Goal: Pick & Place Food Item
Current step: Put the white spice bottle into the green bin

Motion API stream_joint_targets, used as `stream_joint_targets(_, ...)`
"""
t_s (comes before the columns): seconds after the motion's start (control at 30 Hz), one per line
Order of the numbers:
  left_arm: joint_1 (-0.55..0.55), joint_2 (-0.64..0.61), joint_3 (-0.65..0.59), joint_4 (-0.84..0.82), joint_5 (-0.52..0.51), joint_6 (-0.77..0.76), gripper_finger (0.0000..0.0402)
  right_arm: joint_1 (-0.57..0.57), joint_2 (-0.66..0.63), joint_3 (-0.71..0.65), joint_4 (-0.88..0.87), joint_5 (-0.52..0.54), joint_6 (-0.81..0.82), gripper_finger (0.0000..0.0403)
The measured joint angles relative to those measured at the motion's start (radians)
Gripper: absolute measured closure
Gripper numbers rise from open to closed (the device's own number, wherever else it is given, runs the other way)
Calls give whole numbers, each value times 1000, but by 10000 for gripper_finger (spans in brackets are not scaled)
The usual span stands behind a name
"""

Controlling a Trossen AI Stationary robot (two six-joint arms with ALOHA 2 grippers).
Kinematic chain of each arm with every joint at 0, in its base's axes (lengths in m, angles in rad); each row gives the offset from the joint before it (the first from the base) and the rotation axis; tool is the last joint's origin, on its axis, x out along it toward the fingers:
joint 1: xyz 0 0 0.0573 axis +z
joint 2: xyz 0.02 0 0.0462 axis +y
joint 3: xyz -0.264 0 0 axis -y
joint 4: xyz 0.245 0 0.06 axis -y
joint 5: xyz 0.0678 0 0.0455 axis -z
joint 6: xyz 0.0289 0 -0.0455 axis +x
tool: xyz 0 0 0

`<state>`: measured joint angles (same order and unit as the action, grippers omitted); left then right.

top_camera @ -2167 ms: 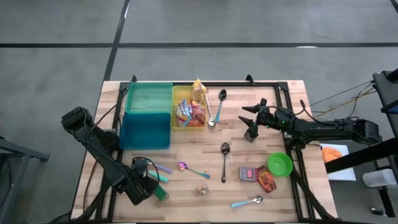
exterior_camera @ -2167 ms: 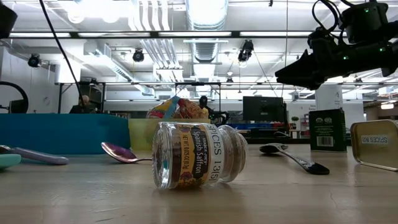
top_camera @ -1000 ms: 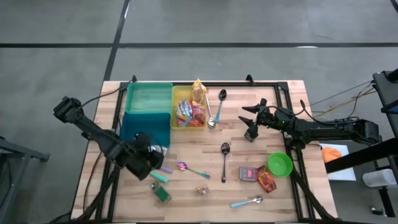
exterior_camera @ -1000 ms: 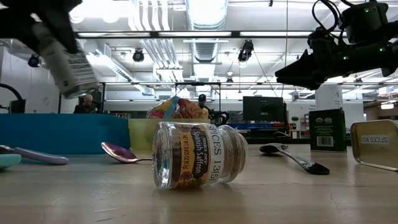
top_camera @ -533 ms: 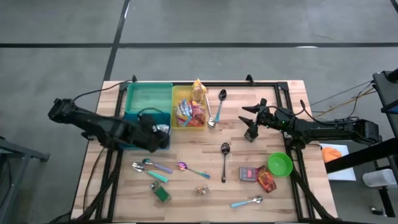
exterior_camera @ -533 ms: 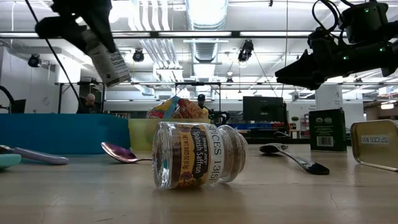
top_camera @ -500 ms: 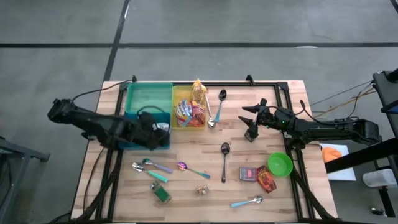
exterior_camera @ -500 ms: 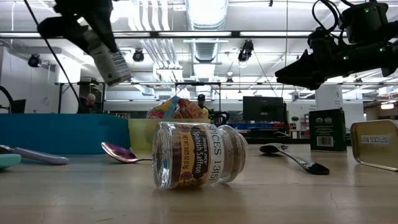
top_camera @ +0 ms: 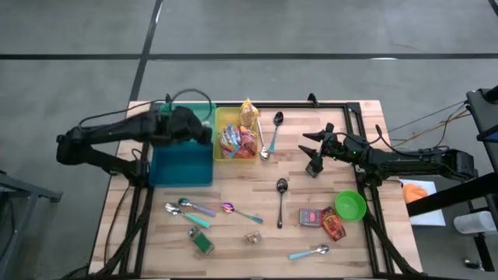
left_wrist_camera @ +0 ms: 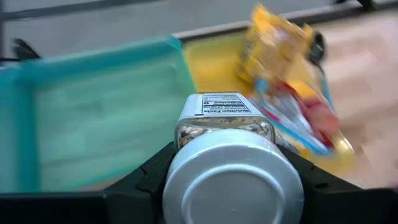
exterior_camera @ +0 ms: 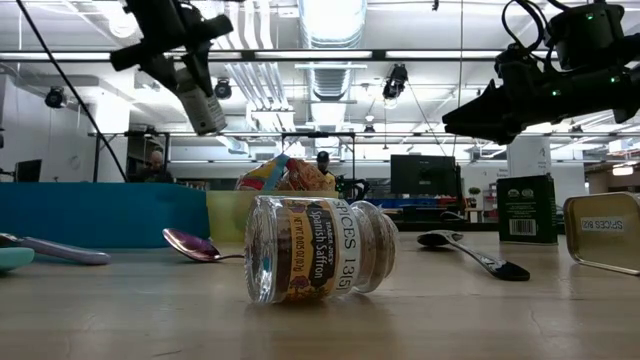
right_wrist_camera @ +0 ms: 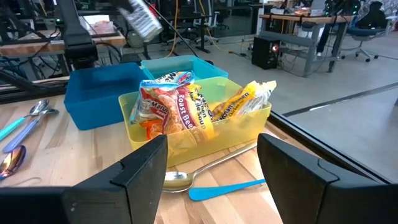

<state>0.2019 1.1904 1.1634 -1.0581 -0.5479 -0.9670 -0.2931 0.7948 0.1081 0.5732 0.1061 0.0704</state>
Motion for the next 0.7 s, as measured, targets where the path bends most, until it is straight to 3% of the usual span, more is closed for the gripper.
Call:
stream_joint_targets(0.13, 145, 0, -1, 43, 35, 72, 213, 0, 0, 0, 0, 0, 0, 156)
stream_joint_targets(0.47, 516, 85, -3, 186, 341, 342, 214, 0, 0, 0, 0, 0, 0, 156)
stream_joint_targets(0.7, 649, 216, -3, 259, 463, 392, 206, 0, 0, 0, 0, 0, 0, 156)
